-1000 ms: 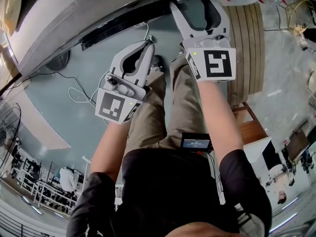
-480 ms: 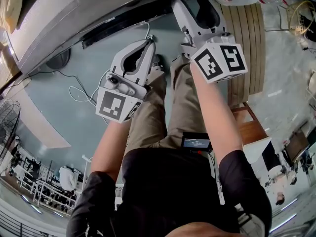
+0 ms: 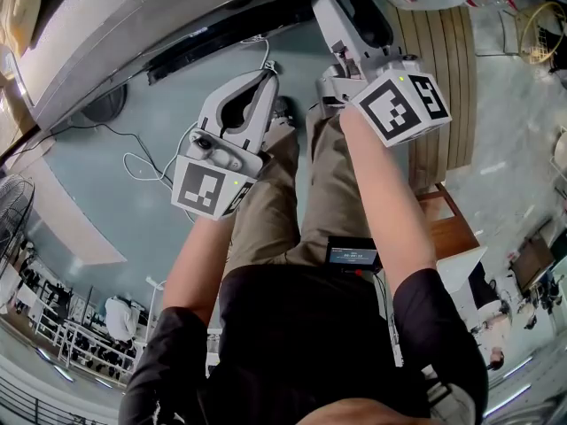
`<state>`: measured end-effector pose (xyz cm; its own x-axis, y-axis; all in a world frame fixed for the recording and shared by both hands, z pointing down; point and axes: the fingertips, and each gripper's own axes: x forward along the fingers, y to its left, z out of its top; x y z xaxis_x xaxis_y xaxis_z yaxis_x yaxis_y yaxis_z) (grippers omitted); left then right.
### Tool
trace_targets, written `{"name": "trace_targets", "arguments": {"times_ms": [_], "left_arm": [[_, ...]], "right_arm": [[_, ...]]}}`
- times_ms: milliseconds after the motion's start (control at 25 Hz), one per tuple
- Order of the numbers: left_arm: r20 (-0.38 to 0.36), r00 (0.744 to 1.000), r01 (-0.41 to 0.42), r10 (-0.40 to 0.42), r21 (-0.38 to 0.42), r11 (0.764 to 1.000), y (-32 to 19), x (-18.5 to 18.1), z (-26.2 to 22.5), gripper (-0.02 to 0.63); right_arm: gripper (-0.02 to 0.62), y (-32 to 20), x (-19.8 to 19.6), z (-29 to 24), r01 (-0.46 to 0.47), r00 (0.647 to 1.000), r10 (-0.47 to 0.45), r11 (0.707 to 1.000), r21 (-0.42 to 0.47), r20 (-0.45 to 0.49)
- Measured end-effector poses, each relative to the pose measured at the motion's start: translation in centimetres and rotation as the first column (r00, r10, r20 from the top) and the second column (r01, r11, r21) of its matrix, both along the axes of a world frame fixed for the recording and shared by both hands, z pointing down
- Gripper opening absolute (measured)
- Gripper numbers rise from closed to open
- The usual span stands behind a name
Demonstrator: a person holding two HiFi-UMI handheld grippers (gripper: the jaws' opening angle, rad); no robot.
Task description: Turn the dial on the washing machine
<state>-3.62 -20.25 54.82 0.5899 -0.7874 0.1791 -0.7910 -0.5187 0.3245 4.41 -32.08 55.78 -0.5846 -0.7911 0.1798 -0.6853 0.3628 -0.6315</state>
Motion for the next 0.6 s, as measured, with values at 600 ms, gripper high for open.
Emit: {"name": "trace_targets", "arguments": {"times_ms": [600], "left_arm": [[0.002,1.000,0.006,-0.006,-0.002,1.000,0.19,-0.13,0.04,-0.005]], "right_arm": [[0.278,-0.16,-0.08,-0.06,-0.001,0.972,0.023,0.996,-0.094,0.234]]}}
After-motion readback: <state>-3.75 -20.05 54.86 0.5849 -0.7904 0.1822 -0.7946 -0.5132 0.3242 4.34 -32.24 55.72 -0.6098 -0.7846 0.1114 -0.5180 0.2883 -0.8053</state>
